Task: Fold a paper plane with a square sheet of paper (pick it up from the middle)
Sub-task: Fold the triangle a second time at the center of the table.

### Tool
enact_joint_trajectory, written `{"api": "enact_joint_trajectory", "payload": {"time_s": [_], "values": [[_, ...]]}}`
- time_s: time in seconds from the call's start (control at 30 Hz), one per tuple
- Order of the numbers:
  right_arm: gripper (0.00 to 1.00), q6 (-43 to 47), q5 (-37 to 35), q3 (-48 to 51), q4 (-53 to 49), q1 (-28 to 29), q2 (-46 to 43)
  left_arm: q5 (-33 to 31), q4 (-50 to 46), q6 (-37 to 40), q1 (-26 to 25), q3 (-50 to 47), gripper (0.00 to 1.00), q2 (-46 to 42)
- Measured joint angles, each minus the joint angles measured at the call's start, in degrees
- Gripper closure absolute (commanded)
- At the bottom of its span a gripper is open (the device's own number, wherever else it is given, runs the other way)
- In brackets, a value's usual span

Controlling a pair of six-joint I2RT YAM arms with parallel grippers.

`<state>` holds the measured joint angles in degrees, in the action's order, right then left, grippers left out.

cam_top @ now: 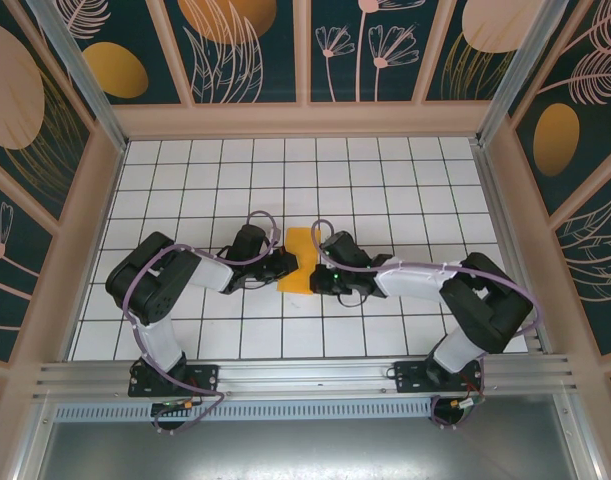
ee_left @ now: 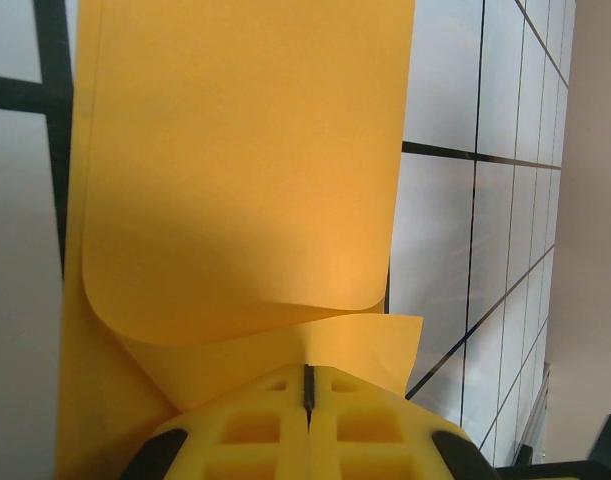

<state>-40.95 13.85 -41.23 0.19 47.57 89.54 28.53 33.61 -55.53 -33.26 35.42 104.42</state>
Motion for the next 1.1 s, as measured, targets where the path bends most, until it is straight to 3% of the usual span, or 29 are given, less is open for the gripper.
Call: {"api": "enact_joint_trajectory", "payload": {"time_s": [0.47,0.77,1.1], "values": [[1.0,-3.06,4.26,-2.75,4.74,0.09,7.15,0.02,-0.22,0.39,0.0,0.09,1.0,0.0],[1.0,-4.63,5.84,3.13,9.53,-1.42,5.64,0.0,-0.39,0.48,0.0,0.2,1.0,0.0],[0.99,-4.42,5.95,5.4,5.55,-1.42,1.84,0.0,-0.44,0.63,0.0,0.22,1.0,0.0]]}}
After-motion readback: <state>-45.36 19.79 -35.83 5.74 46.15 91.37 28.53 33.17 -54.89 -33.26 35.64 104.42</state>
